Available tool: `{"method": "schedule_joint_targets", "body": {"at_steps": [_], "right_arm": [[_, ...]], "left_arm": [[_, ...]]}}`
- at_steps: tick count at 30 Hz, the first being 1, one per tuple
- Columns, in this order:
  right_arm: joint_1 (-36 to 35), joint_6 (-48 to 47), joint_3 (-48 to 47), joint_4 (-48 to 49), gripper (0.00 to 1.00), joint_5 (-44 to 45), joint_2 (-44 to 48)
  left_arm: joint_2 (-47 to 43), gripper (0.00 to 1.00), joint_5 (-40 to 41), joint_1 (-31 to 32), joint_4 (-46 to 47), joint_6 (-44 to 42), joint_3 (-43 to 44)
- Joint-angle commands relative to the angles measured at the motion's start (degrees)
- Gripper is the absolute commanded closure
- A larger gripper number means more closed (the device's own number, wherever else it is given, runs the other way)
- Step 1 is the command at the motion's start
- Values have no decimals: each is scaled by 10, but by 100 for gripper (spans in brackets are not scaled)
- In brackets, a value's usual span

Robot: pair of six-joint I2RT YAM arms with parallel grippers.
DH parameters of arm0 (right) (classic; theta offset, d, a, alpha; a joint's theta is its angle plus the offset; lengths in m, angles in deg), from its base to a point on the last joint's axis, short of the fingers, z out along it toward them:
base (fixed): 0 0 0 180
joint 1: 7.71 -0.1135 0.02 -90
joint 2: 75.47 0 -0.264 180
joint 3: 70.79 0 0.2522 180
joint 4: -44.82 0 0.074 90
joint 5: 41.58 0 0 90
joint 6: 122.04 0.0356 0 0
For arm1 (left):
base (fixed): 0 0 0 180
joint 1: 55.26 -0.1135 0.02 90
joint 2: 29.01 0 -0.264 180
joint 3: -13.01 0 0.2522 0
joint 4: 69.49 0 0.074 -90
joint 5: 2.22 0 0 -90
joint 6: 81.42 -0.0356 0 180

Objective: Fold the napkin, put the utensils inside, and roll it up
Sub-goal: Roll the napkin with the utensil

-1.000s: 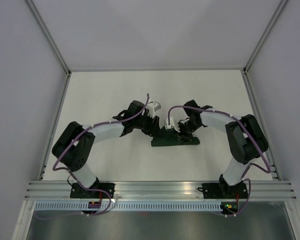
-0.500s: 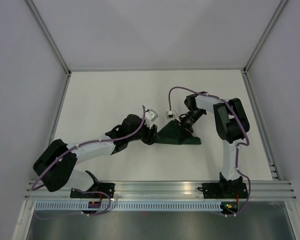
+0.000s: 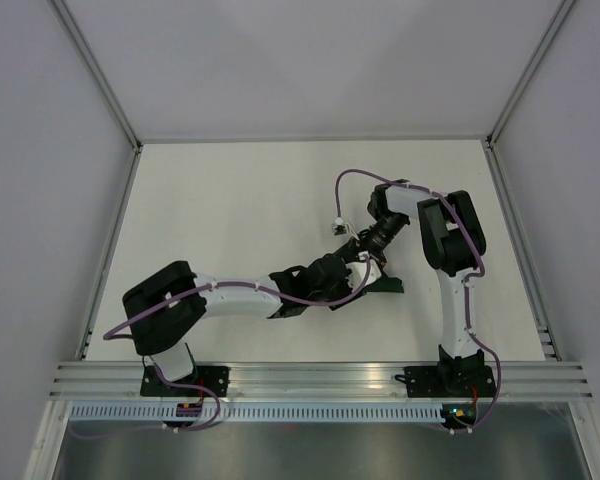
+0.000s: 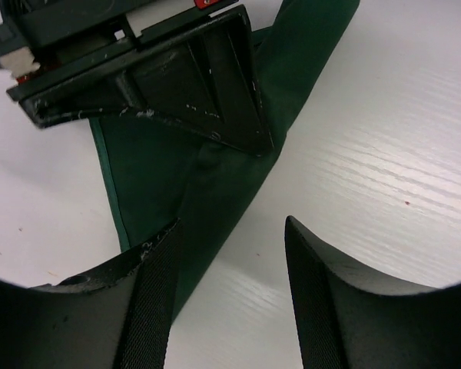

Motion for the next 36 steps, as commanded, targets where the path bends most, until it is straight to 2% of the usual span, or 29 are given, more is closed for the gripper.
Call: {"method": "schedule_joint_targets", "body": {"at_steps": [1, 6, 17, 20, 22, 23, 24, 25, 30, 33, 34, 36], "right_arm": [[2, -21, -7, 55, 89, 75, -38], [3, -14, -24, 47, 89, 75, -51], [2, -4, -32, 50, 89, 74, -57], [3, 0, -31, 53, 89, 75, -56], [4, 3, -31, 57, 89, 75, -55], [4, 4, -29, 59, 89, 75, -54], [4, 6, -26, 61, 89, 75, -54], [3, 7, -25, 63, 89, 75, -52], [4, 14, -16, 78, 86, 74, -43], [6, 17, -10, 82, 76, 66, -32], [6, 17, -10, 82, 67, 63, -24], [9, 18, -7, 82, 55, 56, -12]], "left_arm": [[37, 39, 48, 8, -4, -87, 41], [72, 37, 46, 9, 11, -123, 63], [136, 40, 2, 7, 7, -114, 77], [142, 44, -26, -3, 2, -95, 76], [144, 51, -56, -13, -7, -80, 77], [146, 56, -66, -16, -11, -75, 77], [149, 67, -88, -23, -15, -67, 77], [151, 71, -97, -28, -22, -63, 79], [159, 77, -169, -52, -45, -47, 84], [168, 79, -216, -65, -69, -44, 93], [170, 80, -228, -69, -75, -43, 97], [179, 80, -261, -79, -94, -40, 102]]}}
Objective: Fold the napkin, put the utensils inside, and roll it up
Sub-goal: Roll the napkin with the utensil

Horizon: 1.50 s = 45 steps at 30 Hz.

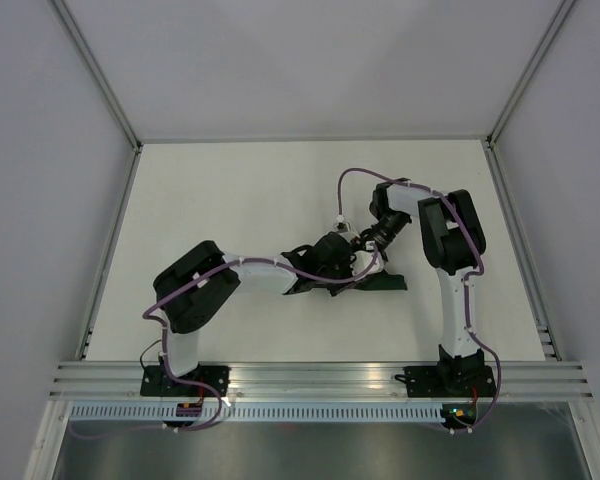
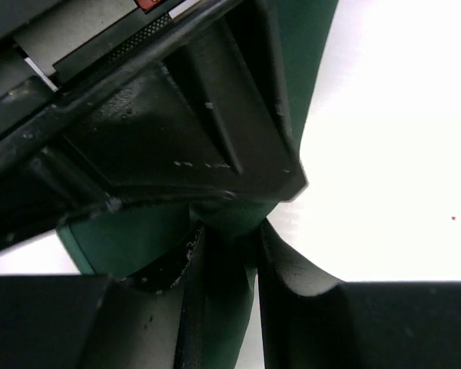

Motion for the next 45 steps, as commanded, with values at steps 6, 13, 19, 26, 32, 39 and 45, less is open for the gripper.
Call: {"method": "schedule_joint_targets", "body": {"at_steps": [6, 13, 19, 26, 32, 39, 45], "right_arm": [[18, 27, 12, 141, 42, 36, 64], [37, 138, 32, 242, 37, 25, 136], [81, 222, 59, 324, 36, -5, 192], [156, 219, 110, 346, 36, -66, 262], [159, 189, 279, 458, 33, -39, 414], [153, 118, 434, 542, 30, -15, 566], [46, 112, 552, 645, 30, 105, 629]], "left_arm": [[56, 81, -145, -28, -104, 49, 14], [78, 80, -190, -45, -140, 56, 37], [89, 79, -232, -67, -156, 68, 54], [113, 77, -259, -92, -198, 95, 84], [148, 77, -275, -108, -244, 109, 125], [184, 76, -307, -120, -307, 118, 186], [215, 76, -317, -125, -360, 125, 233]]}}
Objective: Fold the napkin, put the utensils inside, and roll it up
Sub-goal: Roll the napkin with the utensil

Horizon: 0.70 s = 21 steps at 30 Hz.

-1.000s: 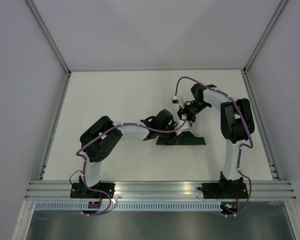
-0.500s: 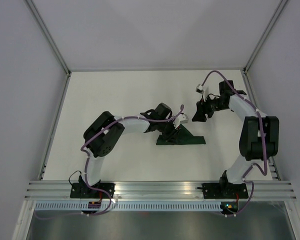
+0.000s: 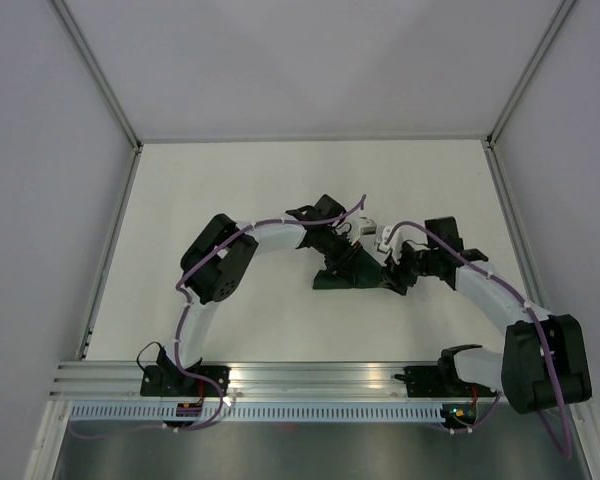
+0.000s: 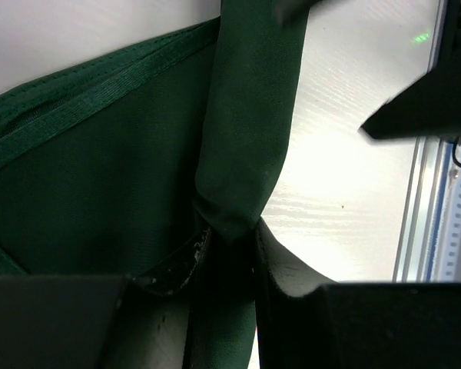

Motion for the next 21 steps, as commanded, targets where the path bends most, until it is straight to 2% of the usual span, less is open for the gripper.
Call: {"method": "schedule_joint_targets", "body": {"at_steps": [1, 6, 15, 16, 21], "right_arm": [[-72, -24, 62, 125, 29, 66, 34], [-160, -24, 118, 220, 28, 171, 46], [-225, -29, 130, 253, 32, 224, -8], [-226, -29, 128, 252, 34, 225, -13], [-227, -33, 117, 235, 59, 227, -45]], "left_arm": [[63, 76, 39, 0, -119, 17, 1], [81, 76, 22, -3, -141, 24, 33], [99, 71, -5, -4, -166, 34, 63], [99, 71, -6, -5, -167, 33, 63], [96, 66, -10, -8, -168, 34, 64]]}}
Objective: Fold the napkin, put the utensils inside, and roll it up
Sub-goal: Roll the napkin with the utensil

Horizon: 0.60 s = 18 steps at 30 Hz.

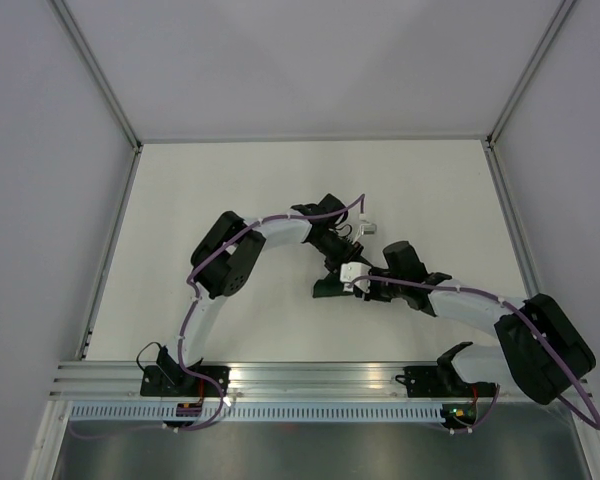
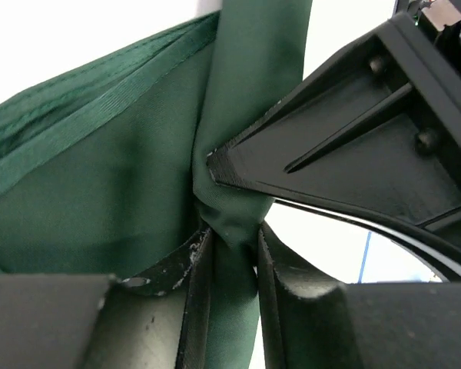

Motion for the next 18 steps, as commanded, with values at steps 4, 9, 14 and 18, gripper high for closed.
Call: {"method": "schedule_joint_targets", "body": {"at_steps": [4, 9, 14, 18], "right_arm": [[-2, -7, -24, -24, 73, 11, -39], [0, -7, -52, -72, 79, -9, -66], [5, -10, -80, -109, 81, -29, -95], [21, -18, -116, -142, 82, -52, -120]], "left_arm": [[34, 58, 66, -2, -53, 11, -10], [6, 52, 74, -9, -32, 39, -21], [-38, 51, 84, -13, -7, 48, -40], [-71, 50, 91, -24, 11, 69, -60]]}}
